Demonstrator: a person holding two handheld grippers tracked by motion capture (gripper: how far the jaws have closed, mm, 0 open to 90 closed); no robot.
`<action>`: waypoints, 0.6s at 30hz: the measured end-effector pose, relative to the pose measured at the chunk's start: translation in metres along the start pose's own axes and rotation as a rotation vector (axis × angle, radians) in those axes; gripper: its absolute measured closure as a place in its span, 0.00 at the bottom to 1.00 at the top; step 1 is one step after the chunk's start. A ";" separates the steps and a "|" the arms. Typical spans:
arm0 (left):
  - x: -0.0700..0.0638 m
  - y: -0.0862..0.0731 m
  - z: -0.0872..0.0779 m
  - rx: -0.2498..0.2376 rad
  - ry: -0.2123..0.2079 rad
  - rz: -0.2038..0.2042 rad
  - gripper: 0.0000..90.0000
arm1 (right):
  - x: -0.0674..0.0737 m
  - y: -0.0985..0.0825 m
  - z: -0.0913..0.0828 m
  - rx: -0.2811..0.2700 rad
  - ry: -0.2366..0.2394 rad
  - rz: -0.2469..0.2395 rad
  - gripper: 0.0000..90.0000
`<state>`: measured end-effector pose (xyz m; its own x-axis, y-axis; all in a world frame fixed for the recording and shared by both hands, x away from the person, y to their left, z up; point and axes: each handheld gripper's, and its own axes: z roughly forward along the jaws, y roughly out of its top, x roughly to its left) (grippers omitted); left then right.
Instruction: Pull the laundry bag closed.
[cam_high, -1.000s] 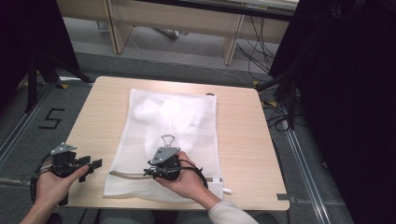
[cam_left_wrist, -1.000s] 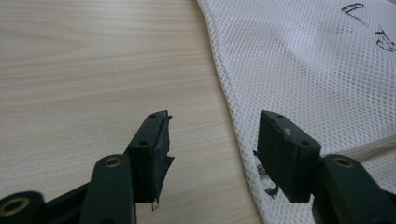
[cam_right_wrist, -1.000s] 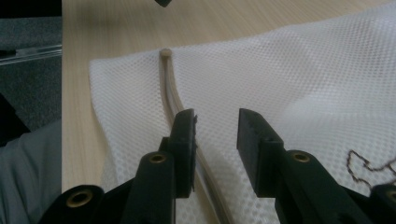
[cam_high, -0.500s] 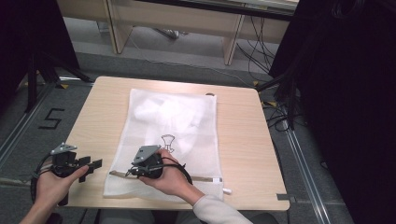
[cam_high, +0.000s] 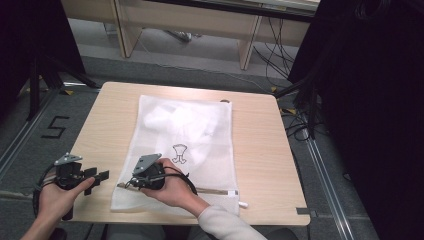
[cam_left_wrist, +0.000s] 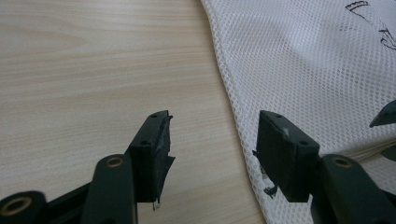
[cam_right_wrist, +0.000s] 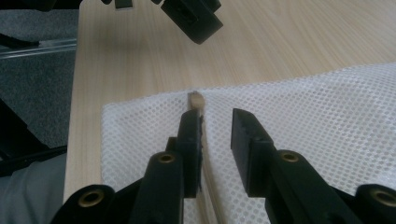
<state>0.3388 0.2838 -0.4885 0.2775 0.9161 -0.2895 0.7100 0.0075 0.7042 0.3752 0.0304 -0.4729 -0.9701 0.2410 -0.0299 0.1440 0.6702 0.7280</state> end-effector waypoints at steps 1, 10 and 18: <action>0.000 0.000 0.000 -0.003 0.005 0.004 0.50 | 0.000 0.001 0.002 0.007 0.007 0.001 0.85; 0.000 0.000 0.000 0.002 0.006 0.011 0.51 | 0.005 0.010 0.025 0.026 0.028 -0.002 0.87; 0.001 0.000 -0.001 0.017 0.018 0.038 0.52 | 0.004 0.014 0.042 0.052 0.043 0.020 0.87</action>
<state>0.3386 0.2853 -0.4884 0.2924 0.9228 -0.2510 0.7104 -0.0339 0.7030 0.3819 0.0700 -0.4912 -0.9742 0.2252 0.0142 0.1723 0.7015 0.6915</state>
